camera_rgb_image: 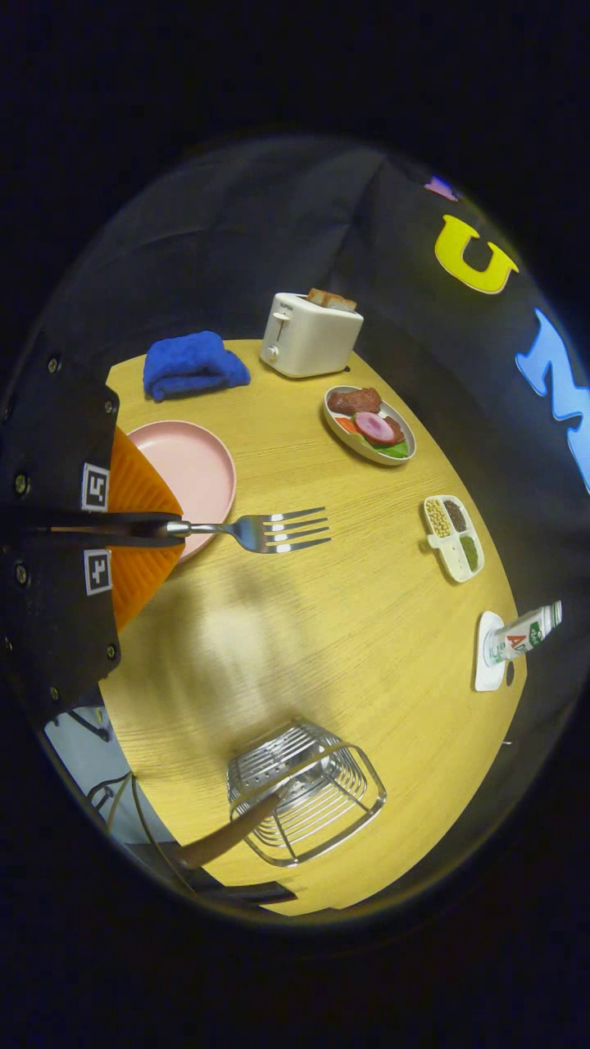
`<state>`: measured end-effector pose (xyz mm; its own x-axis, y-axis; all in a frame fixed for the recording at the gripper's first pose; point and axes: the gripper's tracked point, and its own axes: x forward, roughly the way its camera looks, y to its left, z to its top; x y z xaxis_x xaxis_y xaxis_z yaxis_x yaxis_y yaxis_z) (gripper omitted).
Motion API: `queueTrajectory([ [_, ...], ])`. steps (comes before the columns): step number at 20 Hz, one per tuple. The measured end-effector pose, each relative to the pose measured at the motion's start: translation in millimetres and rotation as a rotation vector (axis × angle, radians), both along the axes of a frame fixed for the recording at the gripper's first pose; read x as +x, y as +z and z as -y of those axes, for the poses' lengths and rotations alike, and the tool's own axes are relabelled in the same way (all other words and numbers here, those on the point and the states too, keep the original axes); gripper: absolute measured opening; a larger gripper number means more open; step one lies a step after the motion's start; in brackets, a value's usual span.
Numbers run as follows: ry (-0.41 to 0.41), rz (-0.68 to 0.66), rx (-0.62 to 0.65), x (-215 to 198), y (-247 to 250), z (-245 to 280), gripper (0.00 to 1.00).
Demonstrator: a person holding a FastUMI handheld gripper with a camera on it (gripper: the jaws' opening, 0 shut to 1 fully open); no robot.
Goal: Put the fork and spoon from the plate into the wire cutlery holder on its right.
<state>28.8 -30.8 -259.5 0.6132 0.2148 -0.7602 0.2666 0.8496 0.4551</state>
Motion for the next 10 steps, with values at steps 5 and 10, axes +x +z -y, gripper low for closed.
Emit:
queueTrajectory([
  [5,-0.066,0.026,-0.008,-7.8,14.6,44.9,0.03],
  [10,-0.138,0.031,-0.008,-22.7,22.5,90.2,0.03],
])
